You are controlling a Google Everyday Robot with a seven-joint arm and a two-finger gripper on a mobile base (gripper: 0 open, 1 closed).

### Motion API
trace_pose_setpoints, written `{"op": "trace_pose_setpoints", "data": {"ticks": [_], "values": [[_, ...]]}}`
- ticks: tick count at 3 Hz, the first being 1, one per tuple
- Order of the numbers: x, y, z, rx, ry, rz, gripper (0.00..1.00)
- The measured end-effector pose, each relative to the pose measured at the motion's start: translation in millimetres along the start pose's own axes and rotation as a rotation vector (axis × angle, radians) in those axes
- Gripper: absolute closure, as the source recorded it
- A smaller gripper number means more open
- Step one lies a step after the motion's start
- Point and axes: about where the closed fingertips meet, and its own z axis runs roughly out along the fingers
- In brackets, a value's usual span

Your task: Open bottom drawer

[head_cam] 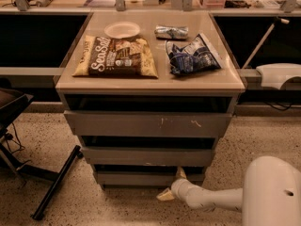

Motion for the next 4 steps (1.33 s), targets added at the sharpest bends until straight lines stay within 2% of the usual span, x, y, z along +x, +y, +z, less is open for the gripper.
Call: {"op": "trace_pose_setpoints", "data": {"ticks": [1, 2, 3, 4], "values": [[-0.6, -5.9, 21.4, -0.001, -0.079, 0.081, 0.00], [-15.1, -23.9, 47.1, 0.012, -0.155, 0.135, 0.00], [-29.5, -42.7, 54.8, 0.026, -0.205, 0.137, 0.00], [-40.9, -44.3, 56.9, 0.021, -0.221, 0.143, 0.00]]}}
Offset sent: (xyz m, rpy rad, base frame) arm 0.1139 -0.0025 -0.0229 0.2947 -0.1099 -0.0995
